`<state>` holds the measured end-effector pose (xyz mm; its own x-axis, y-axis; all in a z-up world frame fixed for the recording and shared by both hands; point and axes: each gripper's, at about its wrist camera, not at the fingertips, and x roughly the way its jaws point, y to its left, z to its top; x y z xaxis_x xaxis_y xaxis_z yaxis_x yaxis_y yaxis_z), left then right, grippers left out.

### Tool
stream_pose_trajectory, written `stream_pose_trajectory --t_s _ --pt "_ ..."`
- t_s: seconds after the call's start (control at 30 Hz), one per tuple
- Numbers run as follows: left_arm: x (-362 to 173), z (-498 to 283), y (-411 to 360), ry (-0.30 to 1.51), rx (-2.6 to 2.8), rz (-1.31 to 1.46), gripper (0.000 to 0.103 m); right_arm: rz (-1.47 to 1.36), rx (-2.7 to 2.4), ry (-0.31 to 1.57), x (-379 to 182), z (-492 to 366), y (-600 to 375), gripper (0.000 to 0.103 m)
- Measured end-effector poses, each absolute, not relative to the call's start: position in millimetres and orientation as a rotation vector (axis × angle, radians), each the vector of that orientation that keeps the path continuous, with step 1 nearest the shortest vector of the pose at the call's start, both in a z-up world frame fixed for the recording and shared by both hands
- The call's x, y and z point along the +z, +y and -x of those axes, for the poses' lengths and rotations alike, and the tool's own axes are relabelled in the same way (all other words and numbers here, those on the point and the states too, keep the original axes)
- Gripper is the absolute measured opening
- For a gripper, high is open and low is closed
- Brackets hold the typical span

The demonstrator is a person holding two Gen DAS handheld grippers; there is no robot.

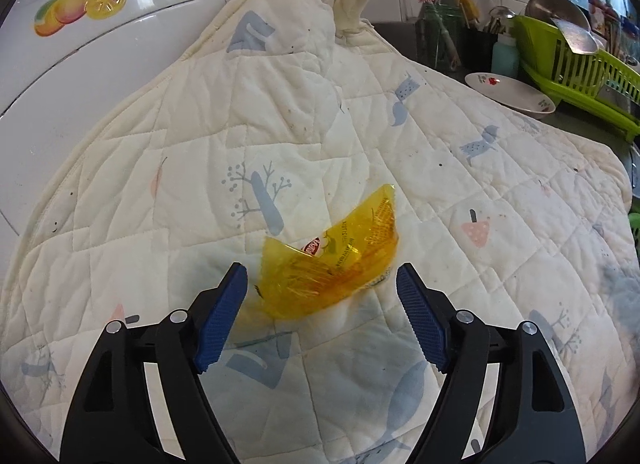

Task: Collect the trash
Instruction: 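Lift the snack bag off the mat with the left gripper while the right holds the bottle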

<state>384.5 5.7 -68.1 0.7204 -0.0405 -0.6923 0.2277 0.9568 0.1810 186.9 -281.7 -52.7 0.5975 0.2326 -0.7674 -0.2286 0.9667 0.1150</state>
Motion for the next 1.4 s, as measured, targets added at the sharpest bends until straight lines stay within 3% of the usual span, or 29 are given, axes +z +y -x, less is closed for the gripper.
stream_pose_trajectory --t_s 0.4,0.83,1.13,1.4 --pt "-72.3 -389.9 12.5 0.785 -0.163 -0.289 0.084 -0.003 0.274 0.883 -51.3 -189.2 -280.7 0.072" --pt "-91.2 -406.1 4.5 0.820 -0.225 -0.387 0.083 0.000 0.278 0.888 -51.1 -196.7 -269.8 0.072" --pt "-98.3 -401.9 4.9 0.836 -0.230 -0.349 0.029 -0.010 0.280 0.893 -53.1 -203.3 -262.4 0.072" --pt "-94.8 -384.1 0.6 0.818 -0.209 -0.333 0.024 0.003 0.263 0.880 -52.6 -197.0 -262.6 0.072"
